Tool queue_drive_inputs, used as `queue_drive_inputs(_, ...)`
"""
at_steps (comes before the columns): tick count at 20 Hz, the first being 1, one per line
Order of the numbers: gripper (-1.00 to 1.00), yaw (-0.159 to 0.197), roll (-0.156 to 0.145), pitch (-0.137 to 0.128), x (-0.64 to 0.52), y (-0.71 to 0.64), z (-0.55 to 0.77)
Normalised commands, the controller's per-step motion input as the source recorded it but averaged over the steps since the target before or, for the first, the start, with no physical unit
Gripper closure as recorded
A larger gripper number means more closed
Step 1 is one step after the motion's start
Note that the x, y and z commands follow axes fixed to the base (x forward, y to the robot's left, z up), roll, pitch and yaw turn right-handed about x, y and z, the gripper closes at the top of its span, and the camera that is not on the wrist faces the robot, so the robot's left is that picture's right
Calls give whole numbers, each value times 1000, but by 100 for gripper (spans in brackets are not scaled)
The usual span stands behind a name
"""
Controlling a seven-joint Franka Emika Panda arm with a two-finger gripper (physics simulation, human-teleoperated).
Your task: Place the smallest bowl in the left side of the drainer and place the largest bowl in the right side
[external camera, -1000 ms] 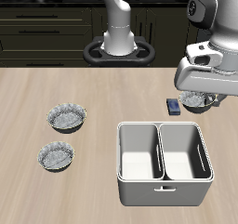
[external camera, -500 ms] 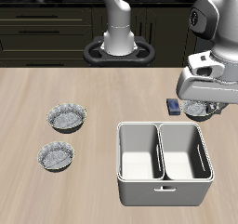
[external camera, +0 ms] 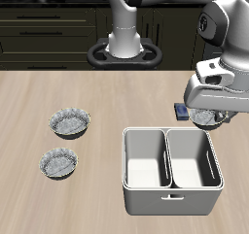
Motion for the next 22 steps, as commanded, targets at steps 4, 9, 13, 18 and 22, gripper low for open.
queue_drive_inputs(4,-100,41,49,11,-99,182,19)
queue_drive_inputs(9,-100,1,7,-4,-54,-22,96)
queue_drive_inputs(13,-100,12,-10,-16,-5,-92,109)
queue_drive_inputs(18,-100,-7,-5,-36,-91,-138,233)
queue_drive_inputs(22,-100,4,62,-34,-146,-83,144)
